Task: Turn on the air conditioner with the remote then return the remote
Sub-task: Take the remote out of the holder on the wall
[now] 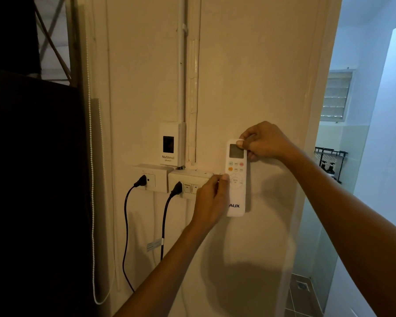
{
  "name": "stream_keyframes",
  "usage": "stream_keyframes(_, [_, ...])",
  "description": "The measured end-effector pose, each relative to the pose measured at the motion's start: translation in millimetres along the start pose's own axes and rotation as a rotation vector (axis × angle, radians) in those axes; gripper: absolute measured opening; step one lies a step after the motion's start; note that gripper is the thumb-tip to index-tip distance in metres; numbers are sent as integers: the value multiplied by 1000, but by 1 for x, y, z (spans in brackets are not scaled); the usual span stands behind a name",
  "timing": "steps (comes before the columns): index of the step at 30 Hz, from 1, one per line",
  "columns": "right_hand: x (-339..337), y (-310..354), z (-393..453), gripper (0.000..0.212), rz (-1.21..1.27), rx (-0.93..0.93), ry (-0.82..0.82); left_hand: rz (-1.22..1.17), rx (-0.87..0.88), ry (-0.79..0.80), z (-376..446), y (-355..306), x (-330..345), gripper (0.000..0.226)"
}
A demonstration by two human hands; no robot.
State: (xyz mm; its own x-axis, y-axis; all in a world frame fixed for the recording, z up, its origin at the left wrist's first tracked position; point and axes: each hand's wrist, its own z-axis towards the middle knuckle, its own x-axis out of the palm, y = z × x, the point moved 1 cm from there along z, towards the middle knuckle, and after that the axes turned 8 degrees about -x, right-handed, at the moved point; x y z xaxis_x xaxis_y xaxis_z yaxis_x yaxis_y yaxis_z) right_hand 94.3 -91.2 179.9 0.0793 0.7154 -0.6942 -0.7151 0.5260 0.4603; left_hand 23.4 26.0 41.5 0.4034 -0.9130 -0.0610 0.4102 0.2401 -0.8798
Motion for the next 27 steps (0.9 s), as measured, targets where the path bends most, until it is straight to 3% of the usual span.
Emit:
stream_keyframes(14, [-3, 6, -32, 20, 203, -64, 183, -27, -67, 73, -49, -16, -6, 15])
stream_keyframes(21, [14, 28, -52, 15, 275, -98, 213, -54, -60, -23, -81, -18, -18, 20])
stream_keyframes(27, [38, 45, -91, 33, 455, -69, 157, 0, -68, -90, -105, -25, -48, 22])
